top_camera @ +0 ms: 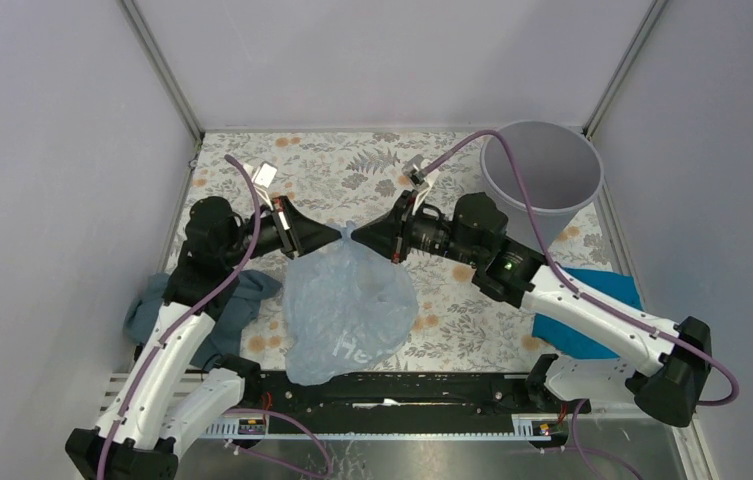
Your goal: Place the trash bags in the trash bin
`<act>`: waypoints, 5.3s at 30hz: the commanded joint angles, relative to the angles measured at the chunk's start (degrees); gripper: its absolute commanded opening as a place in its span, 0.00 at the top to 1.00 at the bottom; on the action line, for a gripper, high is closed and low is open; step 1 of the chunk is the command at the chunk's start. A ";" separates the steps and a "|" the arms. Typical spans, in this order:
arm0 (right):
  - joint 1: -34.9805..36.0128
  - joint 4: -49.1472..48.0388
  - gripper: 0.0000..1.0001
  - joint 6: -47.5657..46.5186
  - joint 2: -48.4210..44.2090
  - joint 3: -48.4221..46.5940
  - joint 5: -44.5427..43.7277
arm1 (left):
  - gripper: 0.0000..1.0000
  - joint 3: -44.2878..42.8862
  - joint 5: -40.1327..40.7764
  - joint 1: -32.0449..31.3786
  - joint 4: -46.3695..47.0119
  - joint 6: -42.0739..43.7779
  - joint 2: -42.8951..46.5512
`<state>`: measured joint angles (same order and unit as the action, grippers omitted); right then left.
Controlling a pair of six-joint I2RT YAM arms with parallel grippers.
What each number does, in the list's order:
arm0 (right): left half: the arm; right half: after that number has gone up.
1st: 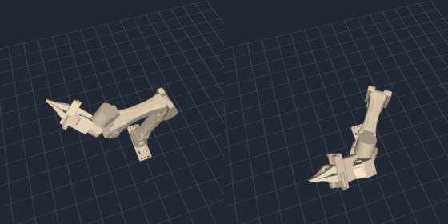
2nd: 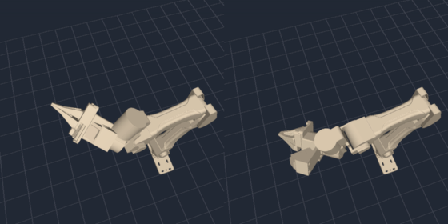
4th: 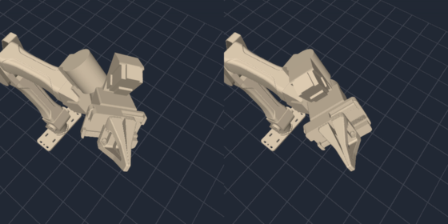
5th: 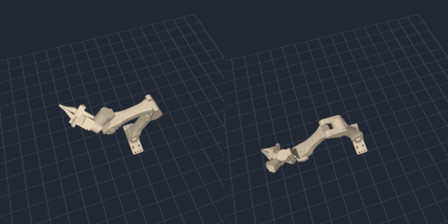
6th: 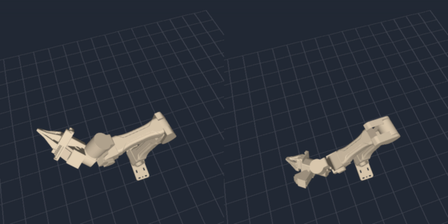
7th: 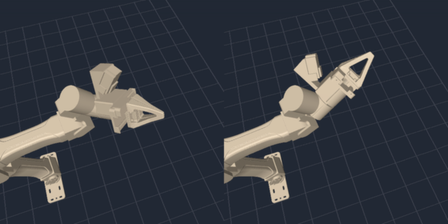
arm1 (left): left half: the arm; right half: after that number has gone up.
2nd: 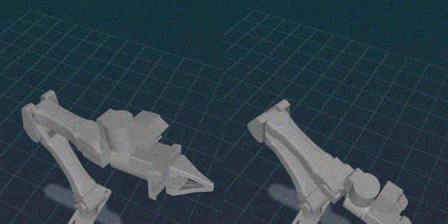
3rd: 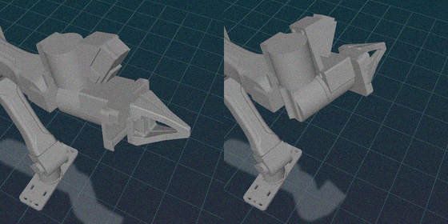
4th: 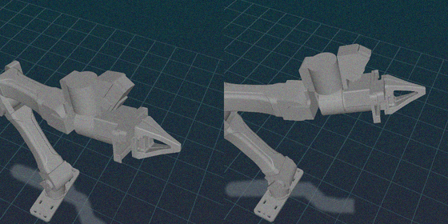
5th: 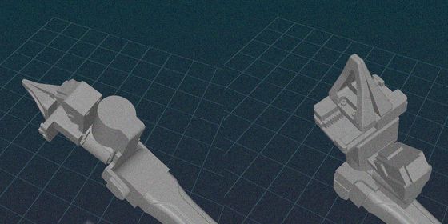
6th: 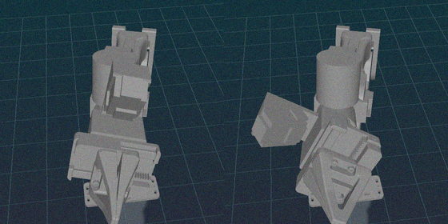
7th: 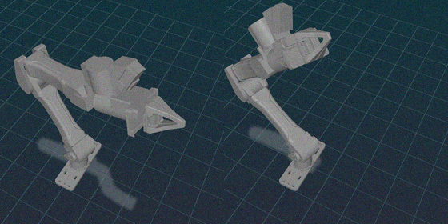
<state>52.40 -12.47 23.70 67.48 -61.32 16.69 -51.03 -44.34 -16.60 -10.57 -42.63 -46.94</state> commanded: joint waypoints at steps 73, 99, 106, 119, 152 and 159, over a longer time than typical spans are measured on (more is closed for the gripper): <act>-0.33 -10.75 1.00 22.65 3.39 -0.50 -11.29 | 0.01 3.01 -4.49 -0.75 18.70 5.24 4.20; -0.20 -20.57 0.89 33.13 8.88 -1.34 -5.74 | 0.86 11.32 -0.52 -6.97 40.09 -9.48 -4.40; -0.27 -3.77 0.39 18.17 3.20 -1.21 -11.56 | 1.00 6.47 11.07 -6.95 18.40 3.67 -1.93; -0.21 47.37 0.08 -13.20 -3.36 -10.72 -45.14 | 1.00 5.62 22.70 -6.95 1.83 16.48 2.55; -23.26 60.75 0.50 -23.49 18.47 -28.52 -29.69 | 1.00 5.58 22.62 -6.91 -7.34 15.68 11.62; -16.38 63.89 0.88 -24.98 17.38 -29.82 -27.66 | 1.00 6.48 19.52 -6.95 -7.35 16.19 15.34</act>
<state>30.85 49.54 0.47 87.00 -88.86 -16.51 -42.87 -22.70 -23.51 -19.73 -27.27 -33.71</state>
